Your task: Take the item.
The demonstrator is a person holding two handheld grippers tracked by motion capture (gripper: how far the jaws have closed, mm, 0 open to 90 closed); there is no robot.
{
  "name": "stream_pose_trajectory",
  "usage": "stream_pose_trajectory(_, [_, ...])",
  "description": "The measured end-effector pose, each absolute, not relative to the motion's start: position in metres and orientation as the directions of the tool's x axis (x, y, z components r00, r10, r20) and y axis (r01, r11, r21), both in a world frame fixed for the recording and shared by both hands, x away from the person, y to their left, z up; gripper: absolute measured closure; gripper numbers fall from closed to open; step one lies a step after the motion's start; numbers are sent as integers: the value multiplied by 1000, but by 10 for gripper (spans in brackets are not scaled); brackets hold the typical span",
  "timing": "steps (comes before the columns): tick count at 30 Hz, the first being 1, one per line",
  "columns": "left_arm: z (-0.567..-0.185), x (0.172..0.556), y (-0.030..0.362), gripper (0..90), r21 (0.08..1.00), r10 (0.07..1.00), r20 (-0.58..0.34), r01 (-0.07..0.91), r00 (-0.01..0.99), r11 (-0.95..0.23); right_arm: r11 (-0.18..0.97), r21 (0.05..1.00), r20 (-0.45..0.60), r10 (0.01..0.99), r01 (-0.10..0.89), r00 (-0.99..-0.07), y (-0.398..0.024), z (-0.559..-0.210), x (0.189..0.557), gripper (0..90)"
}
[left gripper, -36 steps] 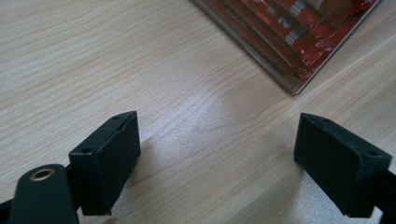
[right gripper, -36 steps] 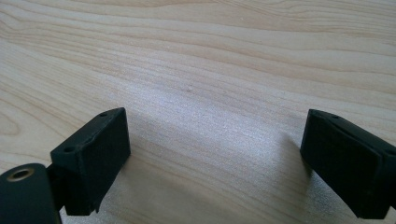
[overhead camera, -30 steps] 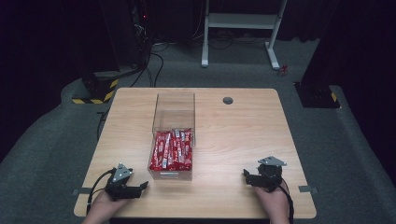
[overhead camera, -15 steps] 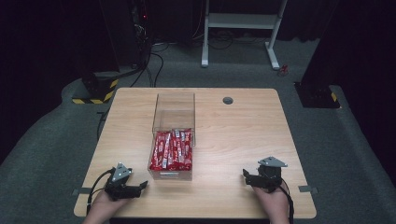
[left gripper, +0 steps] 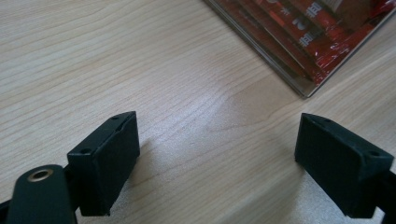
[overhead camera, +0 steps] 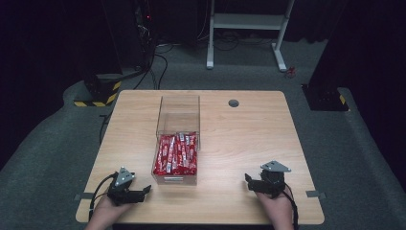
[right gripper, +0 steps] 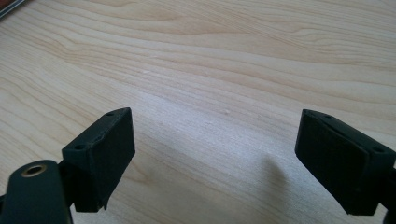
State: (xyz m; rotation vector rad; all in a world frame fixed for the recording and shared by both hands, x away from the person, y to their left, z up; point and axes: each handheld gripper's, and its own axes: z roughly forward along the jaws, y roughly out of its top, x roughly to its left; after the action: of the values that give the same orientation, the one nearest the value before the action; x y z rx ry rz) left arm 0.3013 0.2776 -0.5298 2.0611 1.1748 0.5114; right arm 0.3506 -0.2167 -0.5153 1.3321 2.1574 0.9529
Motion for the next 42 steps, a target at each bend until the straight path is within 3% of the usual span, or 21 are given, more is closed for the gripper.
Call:
stream_pose_trajectory(23, [-531,306,279,13,714,895,2,626,445,-313,317,746,13,872,585,-489,-190,-519,349,121])
stream_pose_trajectory(42, [-531,306,279,7,710,895,3,629,445,-315,292,795,36,852,532,-523,-167,-505,351,133])
